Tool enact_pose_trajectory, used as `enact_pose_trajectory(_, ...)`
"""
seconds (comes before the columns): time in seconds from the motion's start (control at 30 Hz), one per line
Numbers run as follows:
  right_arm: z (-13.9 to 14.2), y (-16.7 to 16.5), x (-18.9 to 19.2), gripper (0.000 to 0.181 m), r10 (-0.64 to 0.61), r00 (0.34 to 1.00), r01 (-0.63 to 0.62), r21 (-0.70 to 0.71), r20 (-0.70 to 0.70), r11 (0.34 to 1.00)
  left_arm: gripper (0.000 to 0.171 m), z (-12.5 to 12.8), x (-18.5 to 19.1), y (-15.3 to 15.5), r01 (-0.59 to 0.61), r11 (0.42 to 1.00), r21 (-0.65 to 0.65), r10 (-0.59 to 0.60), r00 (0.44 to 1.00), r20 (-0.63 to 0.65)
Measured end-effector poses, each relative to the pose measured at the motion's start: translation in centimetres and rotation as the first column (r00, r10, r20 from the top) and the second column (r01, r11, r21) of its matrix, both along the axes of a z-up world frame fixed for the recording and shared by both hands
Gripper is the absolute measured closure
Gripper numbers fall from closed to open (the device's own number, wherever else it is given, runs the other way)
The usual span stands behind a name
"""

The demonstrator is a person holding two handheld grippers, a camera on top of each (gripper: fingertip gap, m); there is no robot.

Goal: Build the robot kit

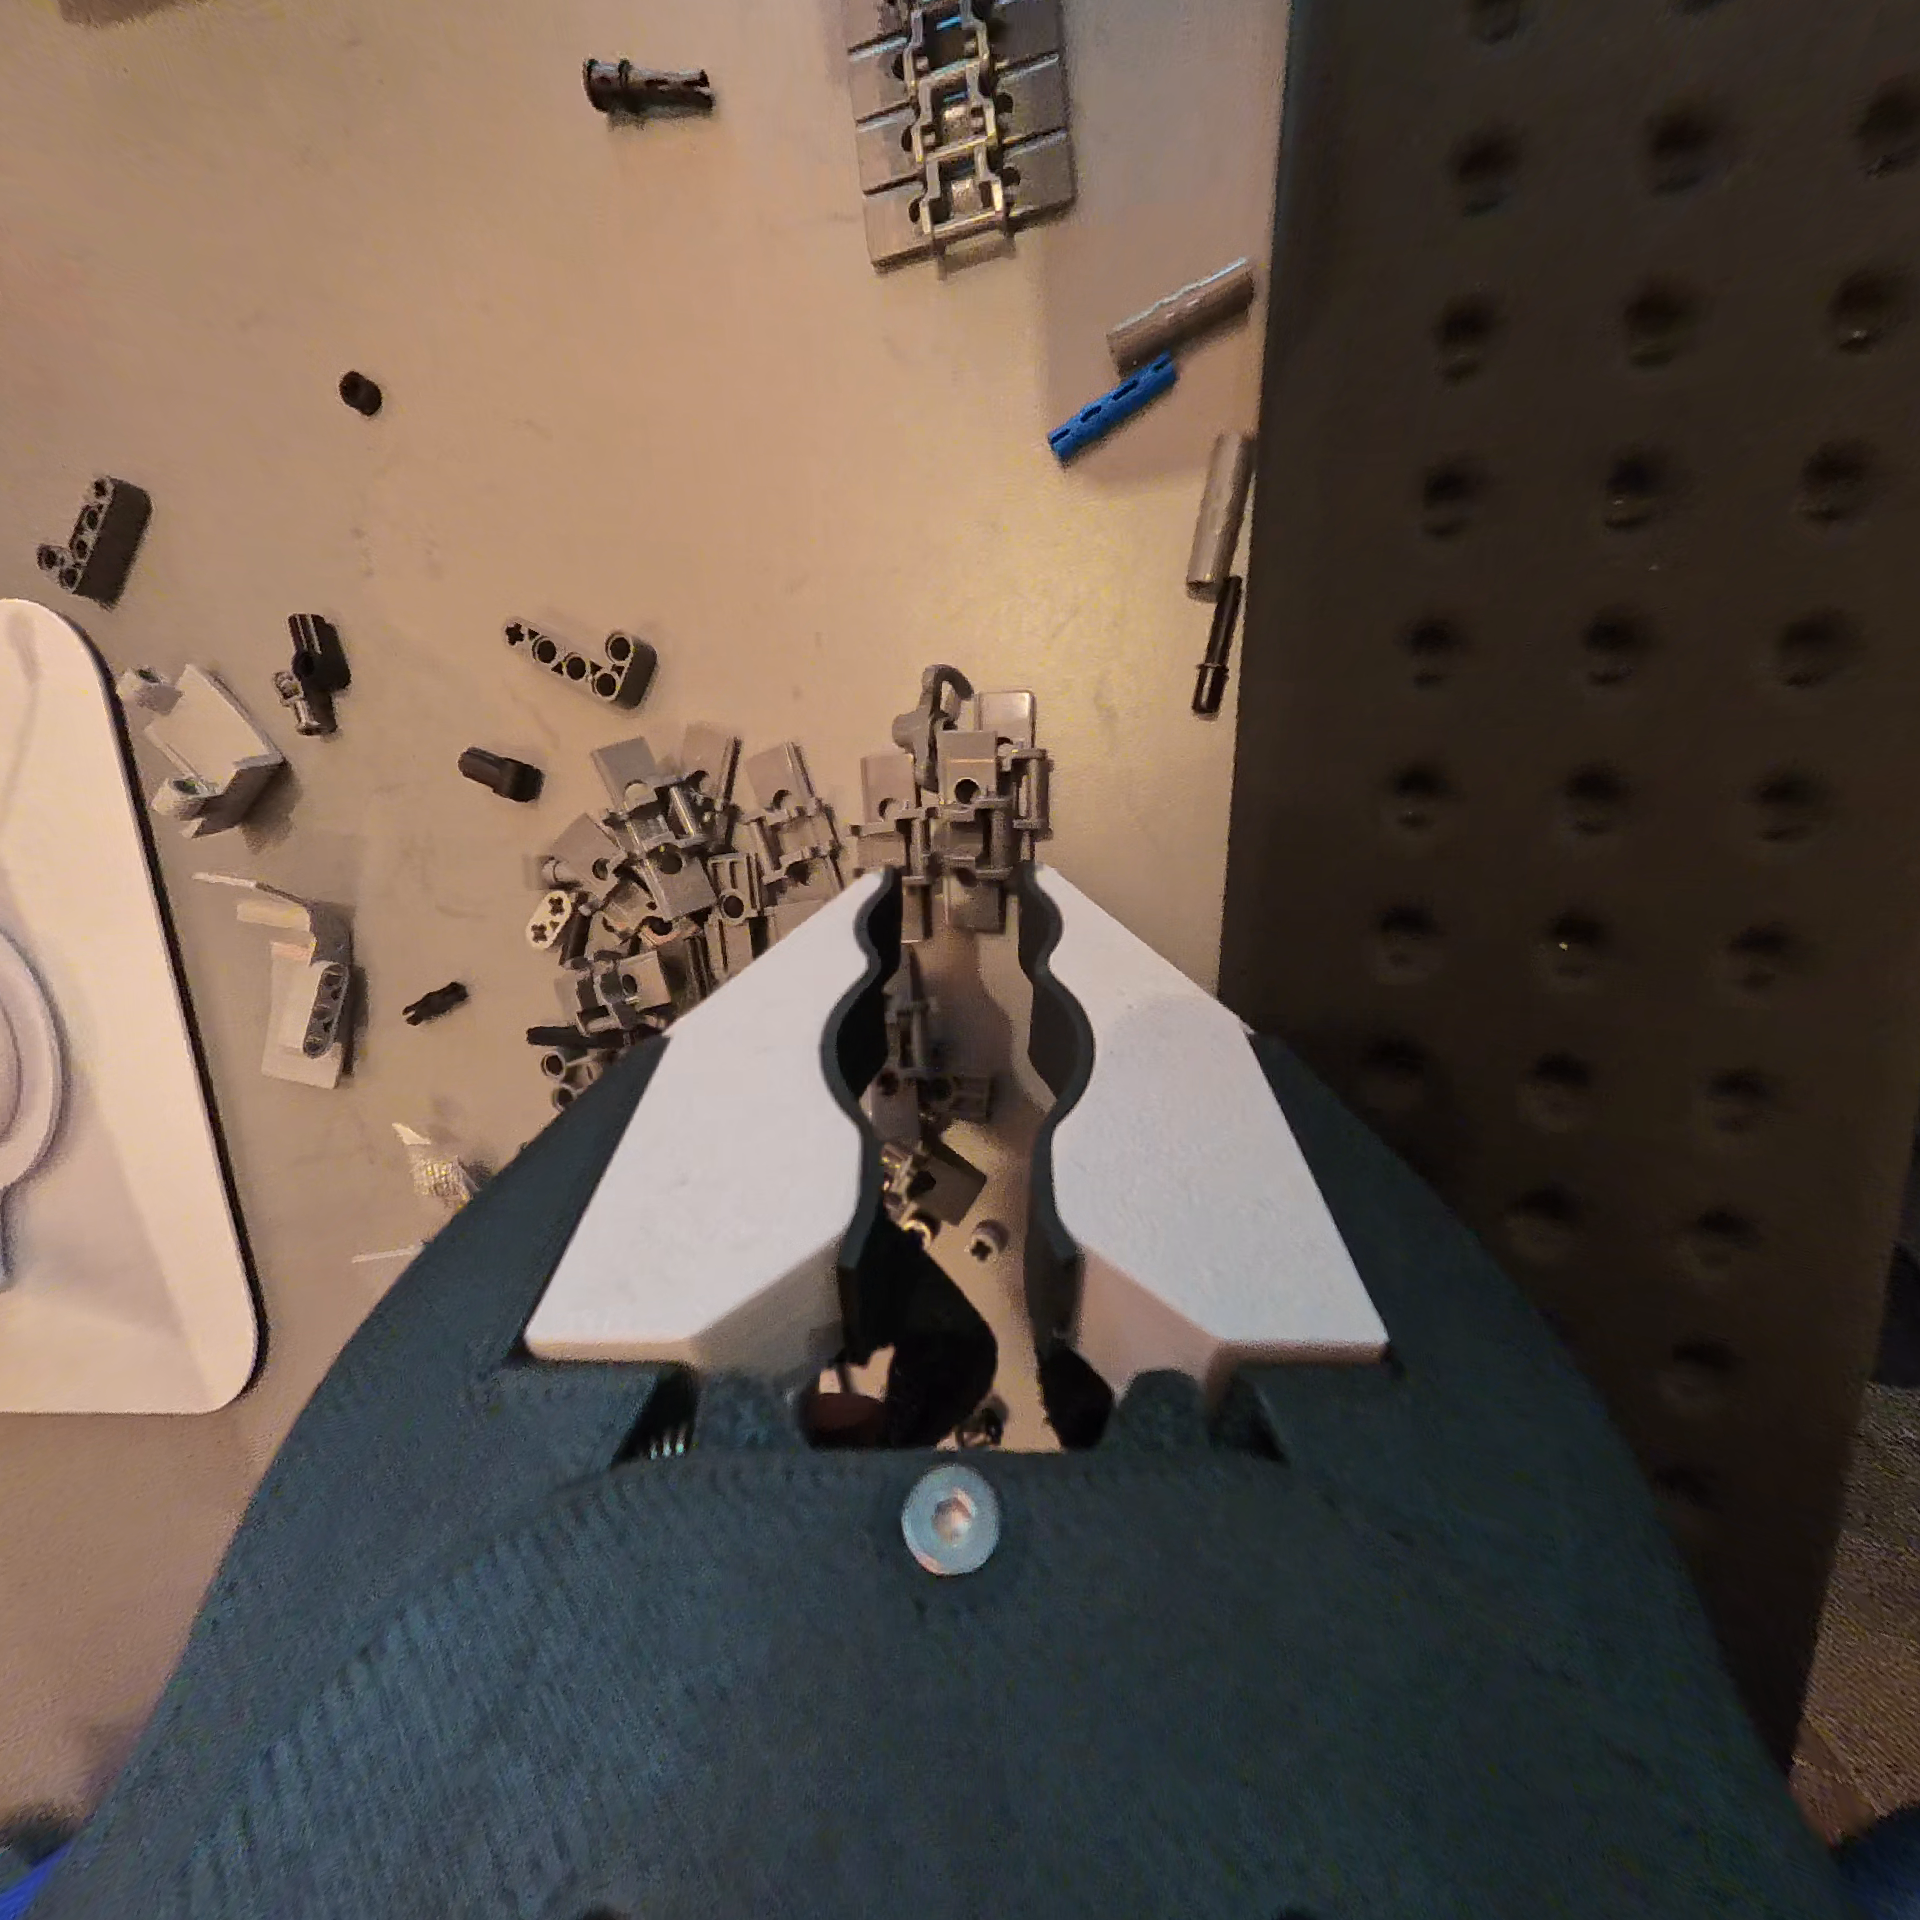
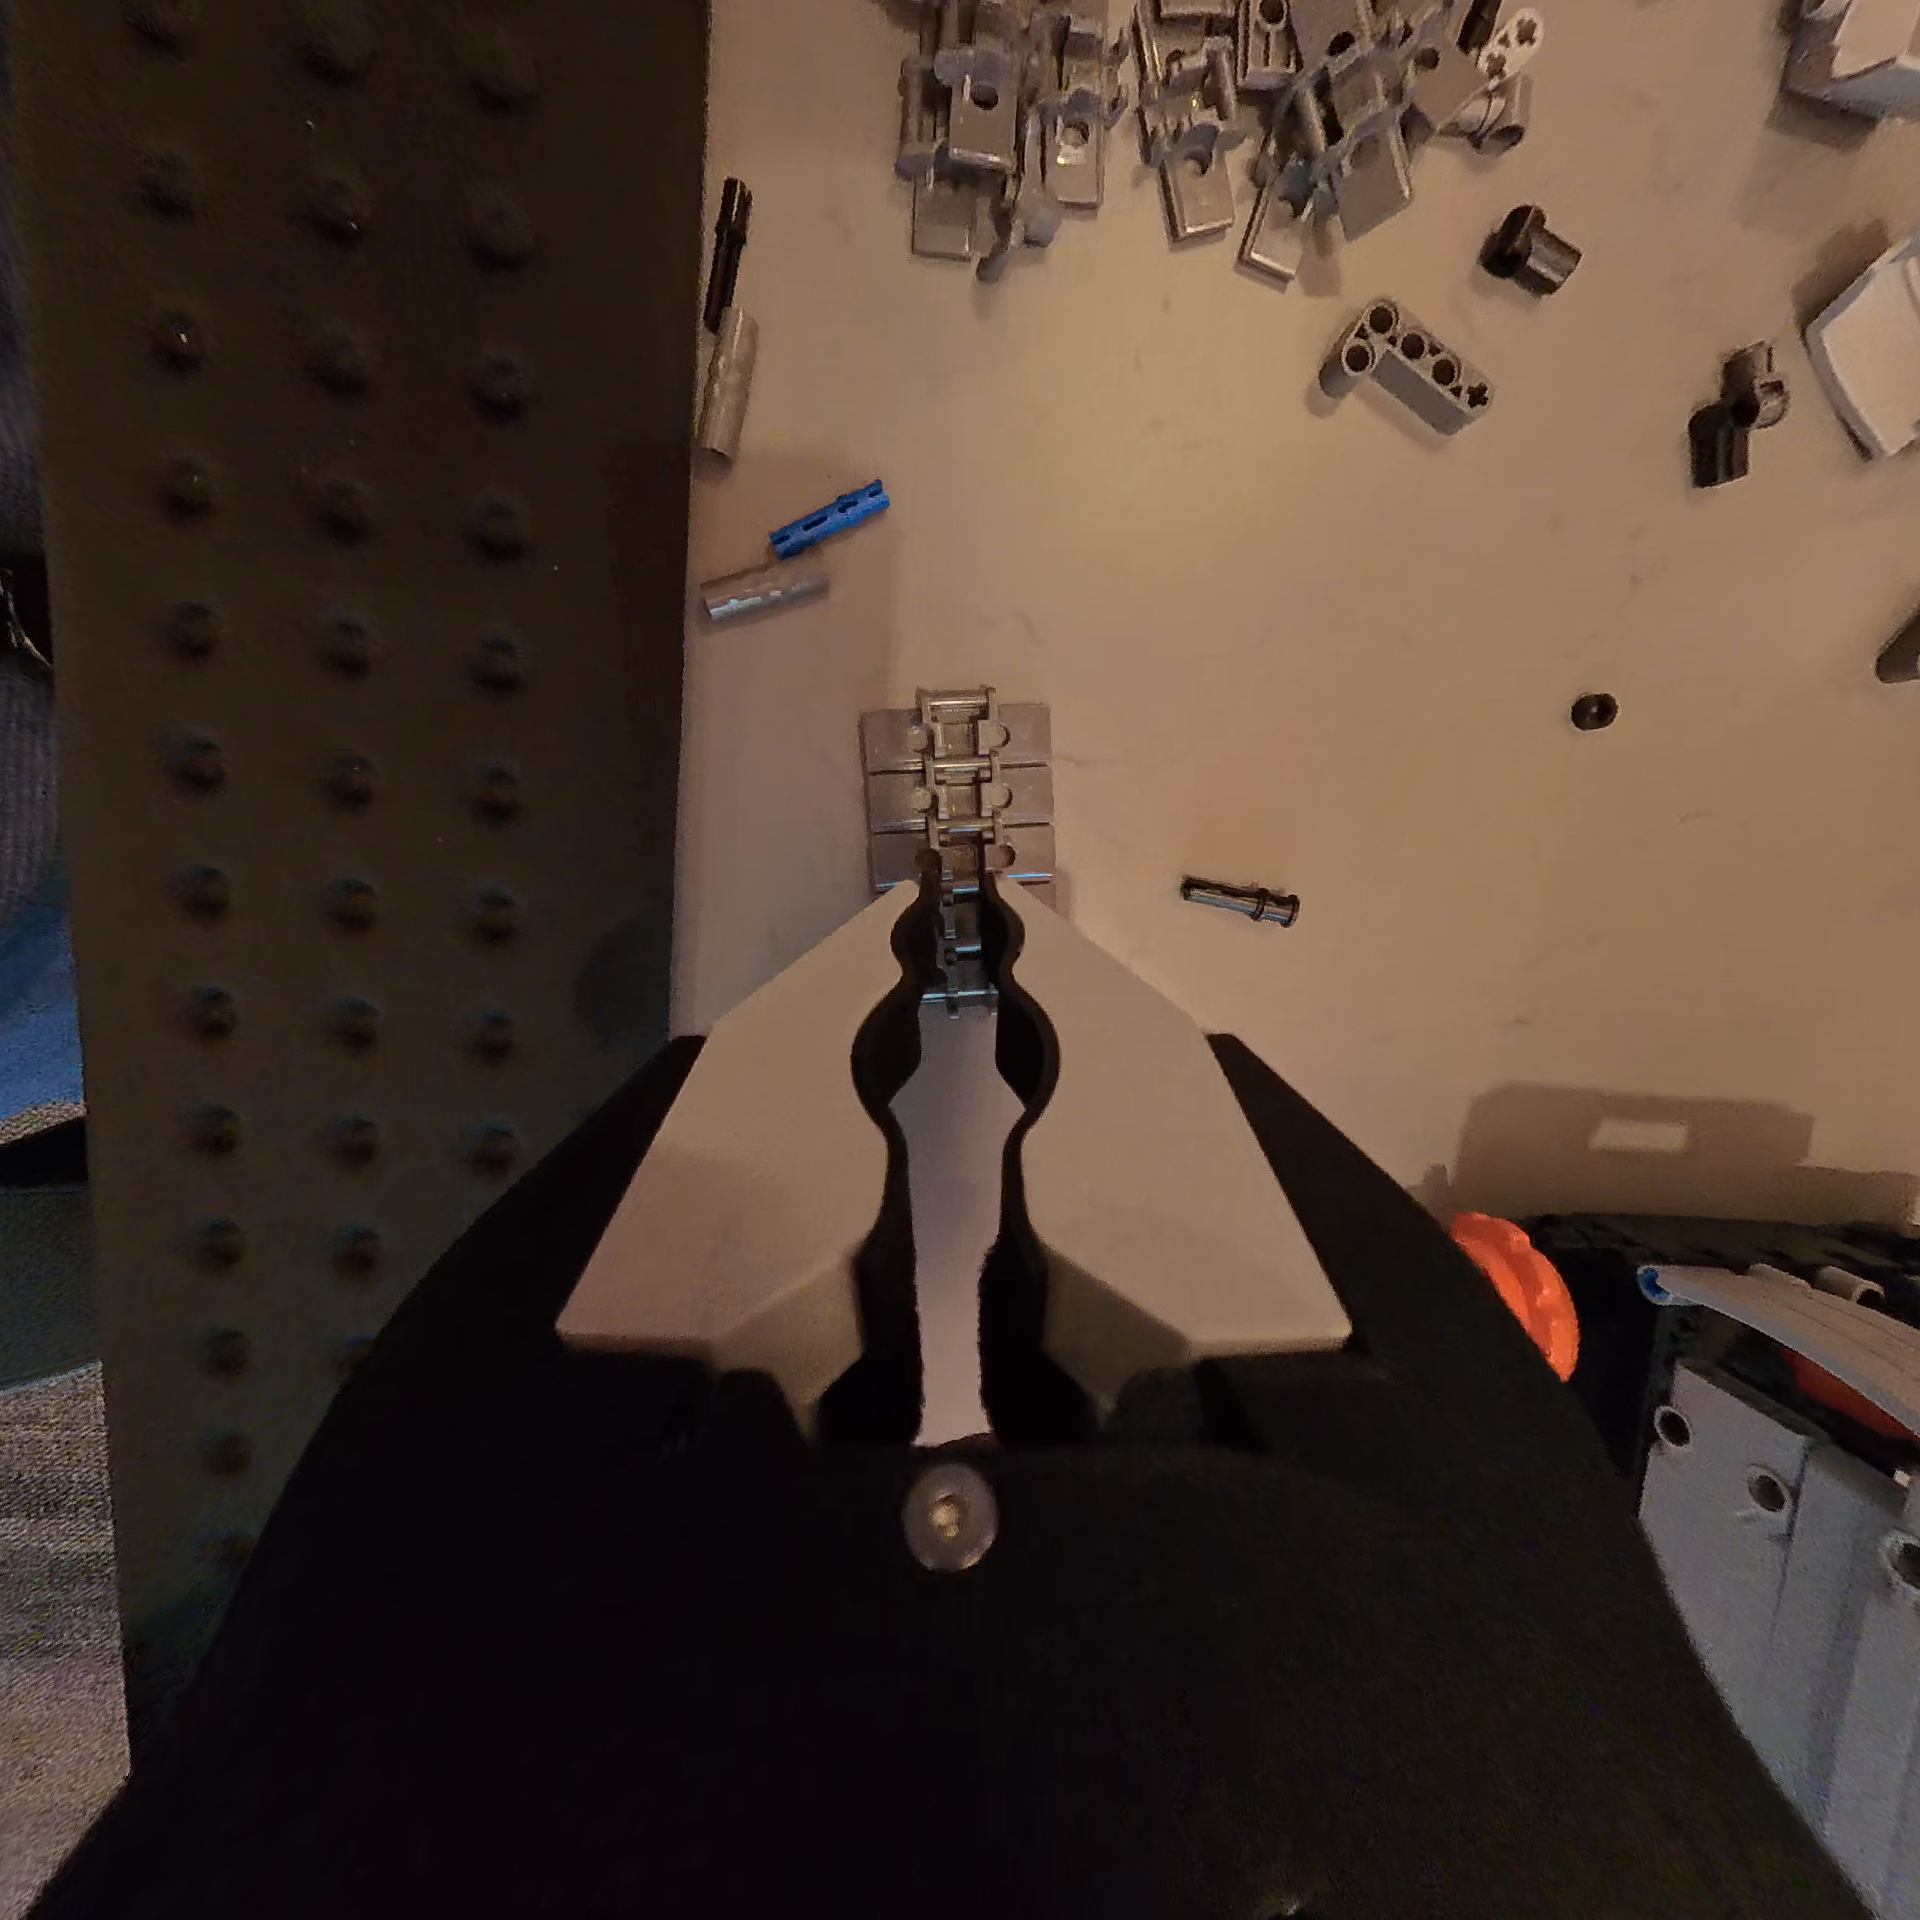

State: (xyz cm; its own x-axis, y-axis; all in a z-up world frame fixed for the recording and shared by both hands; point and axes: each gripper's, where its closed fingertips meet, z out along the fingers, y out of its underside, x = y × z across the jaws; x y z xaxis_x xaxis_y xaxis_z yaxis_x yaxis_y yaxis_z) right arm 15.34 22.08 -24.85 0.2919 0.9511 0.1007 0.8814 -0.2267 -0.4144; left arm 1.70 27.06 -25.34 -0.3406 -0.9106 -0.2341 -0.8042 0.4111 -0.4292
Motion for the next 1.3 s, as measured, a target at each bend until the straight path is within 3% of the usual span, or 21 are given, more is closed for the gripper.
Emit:
enact_pose_trajectory(0.23, 0.6, -0.3, -0.1, 0.179, 0.001, 0.999, 0.0, 0.029, -0.052, 1.0, 0.171, -1.0, 0.7, 0.6, 0.006, 0.998, 0.055, -0.005, 1.0, -0.015)
enact_pose_trajectory(0.67, 2.3, -0.4, -0.8, 0.178, 0.025, 0.986, -0.007, 0.11, -0.166, 0.994, 0.171, 1.2, 3.4, -0.4, 0.116, 0.986, 0.121, -0.123, 0.991, 0.049)
enact_pose_trajectory(0.83, 2.6, -0.4, -1.9, 0.171, 0.07, 0.979, -0.046, 0.127, -0.19, 0.991, 0.171, 1.4, 3.5, -0.6, 0.096, 0.991, 0.096, -0.099, 0.995, 0.033)
enact_pose_trajectory(1.0, 2.1, -0.3, -2.0, 0.17, 0.087, 0.981, -0.067, 0.116, -0.174, 0.991, 0.15, -0.6, 1.9, -0.1, 0.067, 0.992, 0.102, -0.06, 0.996, -0.072)
enact_pose_trajectory(1.13, 2.2, 0.0, -2.3, 0.169, 0.094, 0.977, -0.074, 0.111, -0.193, 0.991, 0.163, -0.9, 2.1, -0.2, 0.085, 0.992, 0.09, -0.078, 0.994, -0.073)
enact_pose_trajectory(1.3, 1.6, 0.1, -3.8, 0.168, 0.165, 0.971, -0.148, 0.104, -0.172, 0.983, 0.169, -0.9, 4.1, -1.2, 0.213, 0.97, 0.118, -0.209, 0.977, -0.046)
